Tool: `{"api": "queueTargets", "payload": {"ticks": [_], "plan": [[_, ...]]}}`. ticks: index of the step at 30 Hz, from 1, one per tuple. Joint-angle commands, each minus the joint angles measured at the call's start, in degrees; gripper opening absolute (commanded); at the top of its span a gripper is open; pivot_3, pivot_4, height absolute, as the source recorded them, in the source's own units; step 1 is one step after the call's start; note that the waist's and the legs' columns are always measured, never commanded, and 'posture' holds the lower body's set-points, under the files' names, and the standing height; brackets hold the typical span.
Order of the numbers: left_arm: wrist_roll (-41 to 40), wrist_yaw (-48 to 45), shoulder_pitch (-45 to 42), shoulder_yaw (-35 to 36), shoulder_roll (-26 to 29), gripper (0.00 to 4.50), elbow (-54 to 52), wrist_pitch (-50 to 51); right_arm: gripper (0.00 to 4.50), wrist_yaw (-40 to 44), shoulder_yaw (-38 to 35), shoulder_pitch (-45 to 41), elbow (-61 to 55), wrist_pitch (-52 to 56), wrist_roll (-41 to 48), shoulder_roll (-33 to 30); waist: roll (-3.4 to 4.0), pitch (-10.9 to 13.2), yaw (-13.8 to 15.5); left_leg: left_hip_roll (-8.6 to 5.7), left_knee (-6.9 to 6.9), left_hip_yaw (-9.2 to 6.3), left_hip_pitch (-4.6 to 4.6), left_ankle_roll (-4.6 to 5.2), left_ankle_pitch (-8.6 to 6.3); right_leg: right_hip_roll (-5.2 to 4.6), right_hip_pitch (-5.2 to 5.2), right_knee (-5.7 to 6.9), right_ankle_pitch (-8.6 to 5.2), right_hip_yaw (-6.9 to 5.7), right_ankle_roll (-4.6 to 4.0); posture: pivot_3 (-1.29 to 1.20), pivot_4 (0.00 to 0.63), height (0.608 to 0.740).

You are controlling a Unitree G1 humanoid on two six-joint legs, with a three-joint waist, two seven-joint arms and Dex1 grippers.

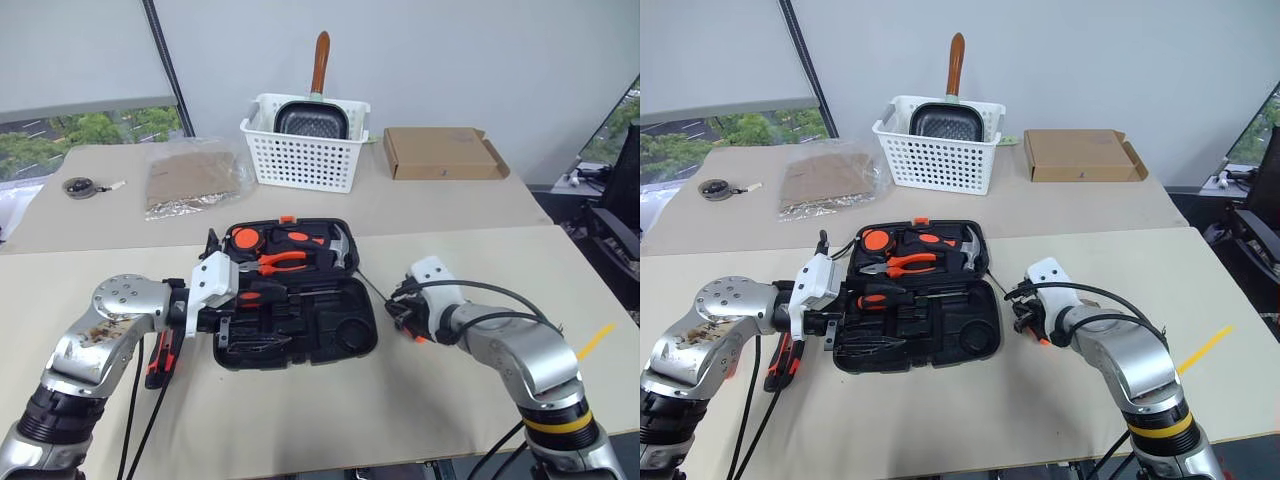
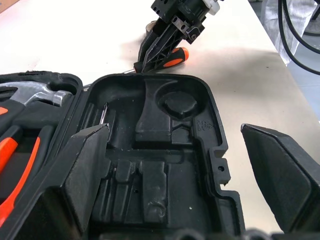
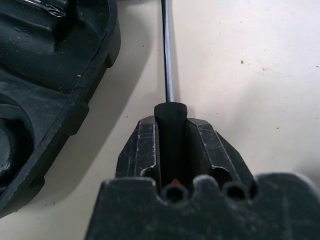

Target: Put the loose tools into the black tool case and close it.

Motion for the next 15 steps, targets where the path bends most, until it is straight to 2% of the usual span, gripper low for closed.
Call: {"api": "queueTargets", "payload": {"ticks": [1, 6, 9, 12, 15], "plan": [[-0.6, 0.4, -1.2, 0.6, 0.7, 4.5, -2.4, 0.5, 0.43, -1.7, -1.7, -0.6, 2.1, 0.1, -1.7, 0.0, 0.0, 0.0, 0.0, 0.0, 0.0, -0.01, 0.0, 0.0, 0.0, 0.0, 0.01, 0.0, 0.0, 0.0, 0.0, 0.0, 0.15, 0.7], [-1.7, 1.7, -0.6, 2.0, 0.8, 4.5, -3.6, 2.3, 0.43, -2.6, -4.6, -3.8, 4.5, -1.7, -2.8, -0.7, 0.0, 0.0, 0.0, -0.02, 0.03, -0.02, -0.04, 0.0, 0.01, 0.0, -0.02, 0.0, 0.01, 0.04, 0.01, 0.0, 0.15, 0.7], [-3.6, 3.9, 0.6, 4.8, 0.9, 4.5, -5.0, 4.4, 0.43, -3.2, -6.2, -8.9, 7.9, -5.7, -4.4, -1.2, 0.01, 0.0, -0.1, -0.04, 0.01, -0.03, -0.23, -0.02, 0.04, 0.03, -0.21, 0.03, 0.01, 0.06, 0.01, 0.0, 0.15, 0.7], [-5.5, 5.9, 2.0, 7.7, 0.9, 4.5, -6.3, 6.2, 0.43, -1.7, -5.9, -12.0, 10.8, -13.0, -5.6, -1.2, 0.0, 0.0, -0.5, -0.05, -0.09, 0.03, -0.48, -0.34, 0.25, 0.12, -0.6, 0.07, 0.03, 0.2, 0.01, 0.0, 0.15, 0.7], [-7.8, 7.5, 4.6, 11.3, 1.4, 4.5, -7.9, 8.2, 0.43, 6.6, -3.0, -12.6, 13.6, -27.2, -5.9, -2.4, 0.0, 0.0, -0.7, -0.02, -0.32, 0.04, -0.43, -0.71, 0.47, 0.2, -0.65, 0.05, 0.03, 0.19, 0.01, 0.0, 0.15, 0.7]]}}
